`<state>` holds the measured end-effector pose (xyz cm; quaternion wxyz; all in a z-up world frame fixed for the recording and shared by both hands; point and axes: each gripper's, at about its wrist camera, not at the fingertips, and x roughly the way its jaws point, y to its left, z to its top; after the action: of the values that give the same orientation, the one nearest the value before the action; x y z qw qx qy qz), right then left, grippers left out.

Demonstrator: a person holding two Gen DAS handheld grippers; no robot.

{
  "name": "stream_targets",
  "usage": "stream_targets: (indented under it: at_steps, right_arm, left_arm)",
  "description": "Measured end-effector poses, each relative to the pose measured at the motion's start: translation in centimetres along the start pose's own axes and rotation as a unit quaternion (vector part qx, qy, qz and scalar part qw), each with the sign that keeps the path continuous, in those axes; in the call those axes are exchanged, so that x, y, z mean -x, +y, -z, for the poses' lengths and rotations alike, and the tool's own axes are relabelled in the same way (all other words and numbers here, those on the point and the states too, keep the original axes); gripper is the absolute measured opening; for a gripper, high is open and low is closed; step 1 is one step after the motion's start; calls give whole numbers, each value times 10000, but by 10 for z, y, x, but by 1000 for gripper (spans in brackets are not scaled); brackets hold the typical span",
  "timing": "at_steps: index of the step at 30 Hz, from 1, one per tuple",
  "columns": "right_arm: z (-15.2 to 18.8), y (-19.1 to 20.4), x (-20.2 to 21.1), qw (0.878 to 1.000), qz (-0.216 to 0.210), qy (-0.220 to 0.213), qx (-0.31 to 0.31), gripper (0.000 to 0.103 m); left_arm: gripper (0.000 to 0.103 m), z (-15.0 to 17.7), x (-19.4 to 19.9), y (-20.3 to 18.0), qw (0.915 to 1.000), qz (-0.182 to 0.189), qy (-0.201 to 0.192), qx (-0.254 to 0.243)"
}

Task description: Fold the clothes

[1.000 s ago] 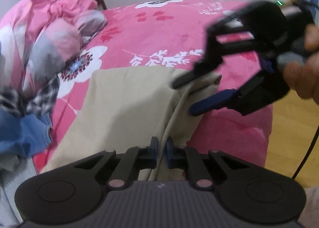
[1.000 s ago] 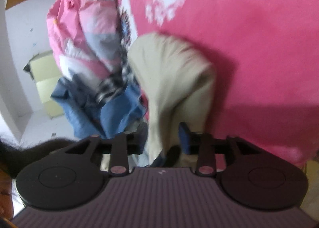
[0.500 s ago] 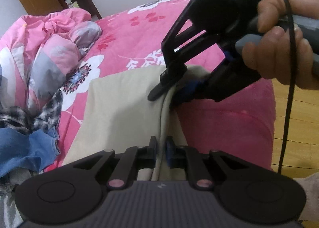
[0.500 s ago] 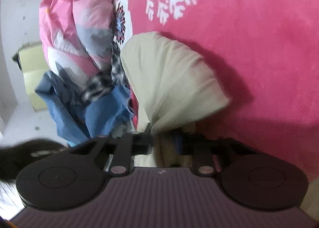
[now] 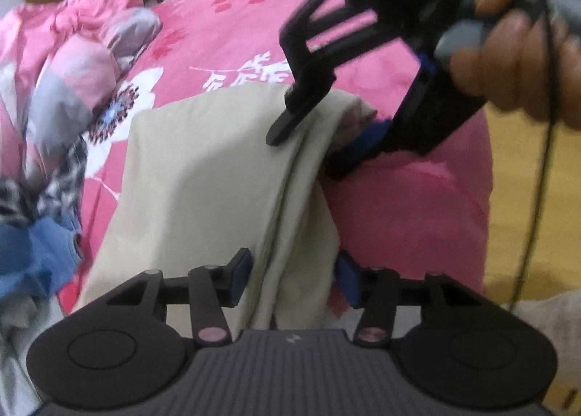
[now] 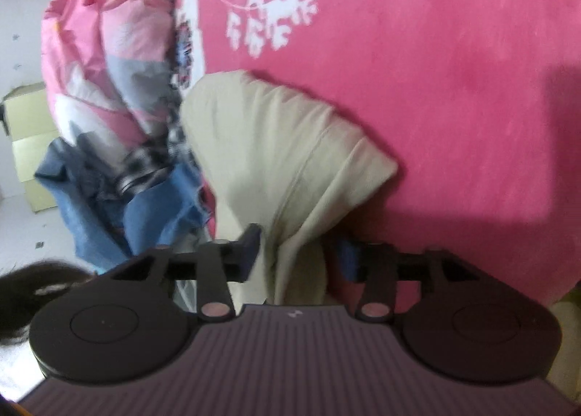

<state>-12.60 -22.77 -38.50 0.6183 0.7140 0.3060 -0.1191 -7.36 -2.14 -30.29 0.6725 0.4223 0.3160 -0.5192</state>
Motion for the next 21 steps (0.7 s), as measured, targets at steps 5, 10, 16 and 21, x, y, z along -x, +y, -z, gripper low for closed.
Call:
stream_targets:
  at_steps: [5, 10, 16, 21]
  right_arm:
    - [-7, -2, -7, 9997, -54, -67, -235, 44]
    - [-8, -3, -5, 9995, 1, -35, -310, 36]
    - [-12, 3, -10, 9998, 153, -9, -154, 21]
    - [-8, 38, -3, 9919, -614, 76, 1110, 14]
  left_arm:
    - [62, 1, 12, 31, 9921, 692, 2, 1042]
    - [60, 8, -4, 45, 9886, 707, 246, 1308]
    - [53, 12, -12, 26, 9979, 264, 300, 502]
    - [23, 11, 3, 23, 9983, -426, 21, 401]
